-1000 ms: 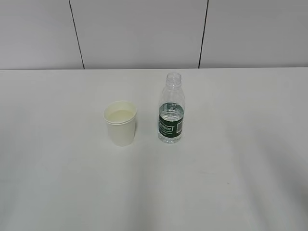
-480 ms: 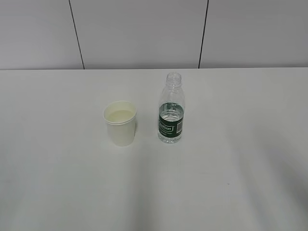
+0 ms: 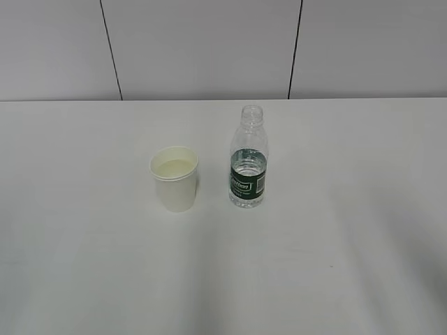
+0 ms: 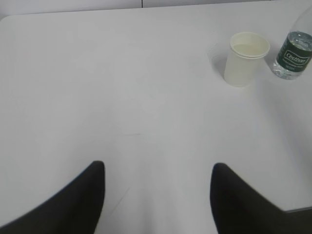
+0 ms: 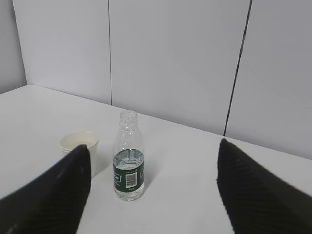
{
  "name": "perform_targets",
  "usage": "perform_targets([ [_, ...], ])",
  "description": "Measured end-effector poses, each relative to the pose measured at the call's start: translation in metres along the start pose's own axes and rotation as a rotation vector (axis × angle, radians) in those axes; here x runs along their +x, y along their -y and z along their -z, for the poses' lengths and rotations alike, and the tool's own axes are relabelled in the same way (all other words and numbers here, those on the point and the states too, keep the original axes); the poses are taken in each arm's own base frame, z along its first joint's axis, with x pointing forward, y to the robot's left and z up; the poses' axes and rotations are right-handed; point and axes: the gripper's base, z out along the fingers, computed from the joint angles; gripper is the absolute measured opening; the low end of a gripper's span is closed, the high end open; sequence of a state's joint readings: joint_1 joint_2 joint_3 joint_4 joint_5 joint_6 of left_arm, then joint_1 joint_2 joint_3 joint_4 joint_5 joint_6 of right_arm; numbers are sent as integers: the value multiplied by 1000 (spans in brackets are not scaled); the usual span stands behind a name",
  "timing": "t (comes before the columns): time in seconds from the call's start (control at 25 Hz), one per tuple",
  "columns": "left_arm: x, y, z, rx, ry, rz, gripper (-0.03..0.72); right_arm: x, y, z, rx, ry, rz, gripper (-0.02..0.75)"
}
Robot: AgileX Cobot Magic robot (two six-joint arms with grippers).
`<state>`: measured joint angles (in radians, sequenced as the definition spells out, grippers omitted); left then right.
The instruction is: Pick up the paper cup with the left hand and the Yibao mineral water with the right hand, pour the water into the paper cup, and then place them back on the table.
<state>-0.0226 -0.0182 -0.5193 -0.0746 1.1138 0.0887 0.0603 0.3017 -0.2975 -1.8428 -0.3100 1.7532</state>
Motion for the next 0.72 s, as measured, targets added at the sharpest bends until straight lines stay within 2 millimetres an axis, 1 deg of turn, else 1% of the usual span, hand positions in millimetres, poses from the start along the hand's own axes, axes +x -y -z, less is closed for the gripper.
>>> perform_targets([
  [0.72,0,0,0,0,0,0,466,0,0,0,0,0,0,592],
])
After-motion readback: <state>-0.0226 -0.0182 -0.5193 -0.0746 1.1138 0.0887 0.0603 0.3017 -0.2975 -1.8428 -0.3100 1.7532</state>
